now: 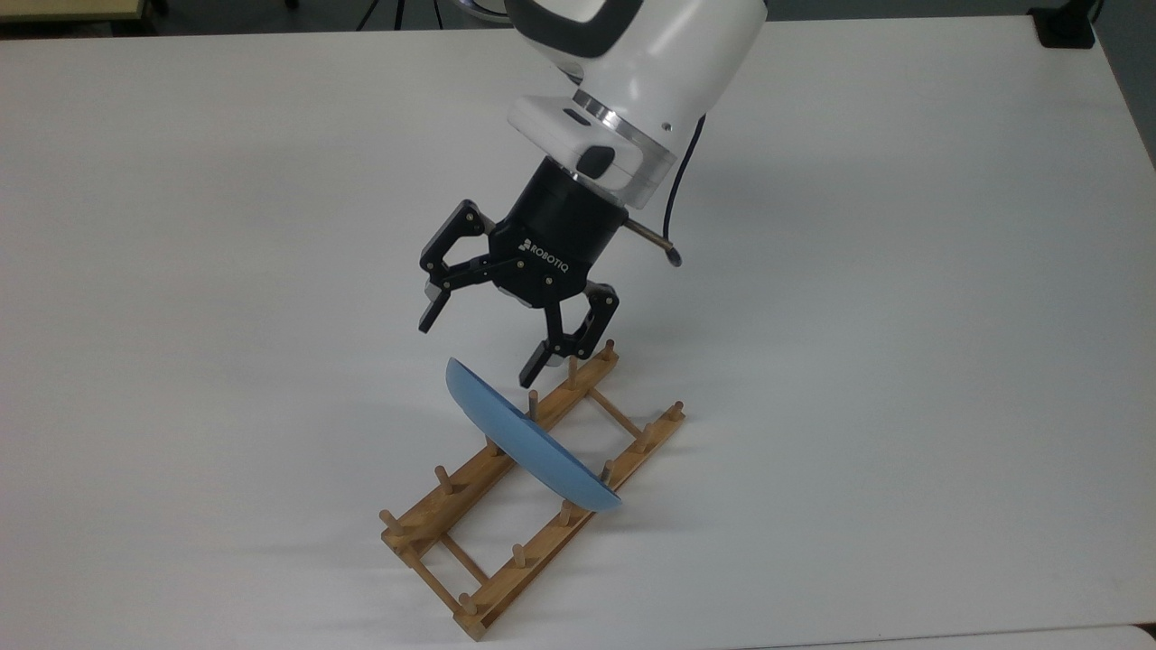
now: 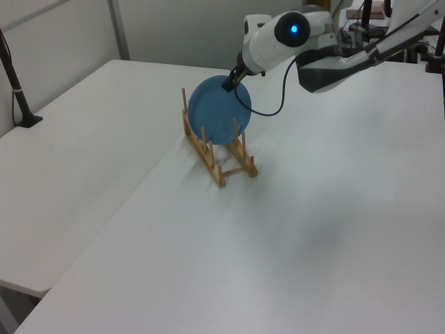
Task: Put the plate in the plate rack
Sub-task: 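Open the gripper and raise it away from the plate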
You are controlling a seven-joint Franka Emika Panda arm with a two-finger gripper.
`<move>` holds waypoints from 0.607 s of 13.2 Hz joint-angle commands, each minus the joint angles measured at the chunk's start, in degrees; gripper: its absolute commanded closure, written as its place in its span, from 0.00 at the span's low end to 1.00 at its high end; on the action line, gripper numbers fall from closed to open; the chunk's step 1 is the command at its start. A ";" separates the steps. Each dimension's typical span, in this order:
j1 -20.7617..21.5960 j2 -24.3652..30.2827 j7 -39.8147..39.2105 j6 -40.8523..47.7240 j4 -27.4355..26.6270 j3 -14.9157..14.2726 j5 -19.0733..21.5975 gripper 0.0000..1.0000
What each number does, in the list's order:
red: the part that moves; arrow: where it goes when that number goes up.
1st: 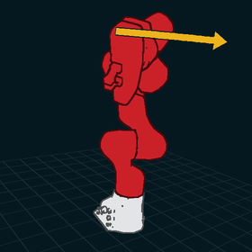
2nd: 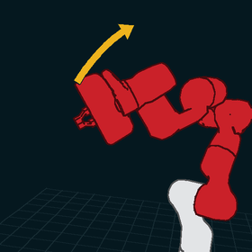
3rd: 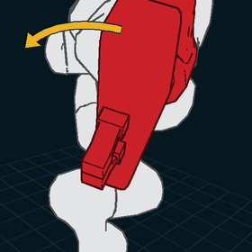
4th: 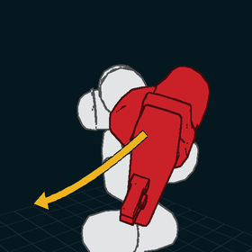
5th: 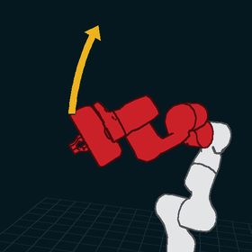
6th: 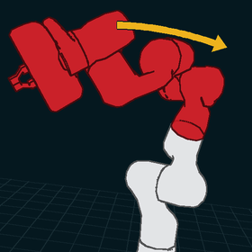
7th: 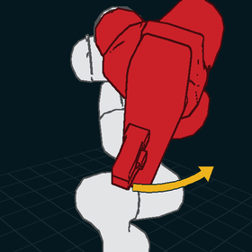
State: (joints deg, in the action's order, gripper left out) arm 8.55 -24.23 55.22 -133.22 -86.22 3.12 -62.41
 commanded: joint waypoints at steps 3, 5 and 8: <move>0.07 7.34 -16.38 4.08 -1.58 -0.13 30.07 0.00; -1.33 10.85 -36.40 15.20 -1.59 -0.83 48.70 0.00; -6.25 19.46 -50.88 26.06 -6.92 -1.10 58.52 0.00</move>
State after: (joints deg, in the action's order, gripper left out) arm 5.77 -13.52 15.11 -112.95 -86.00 2.38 -10.51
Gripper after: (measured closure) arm 0.000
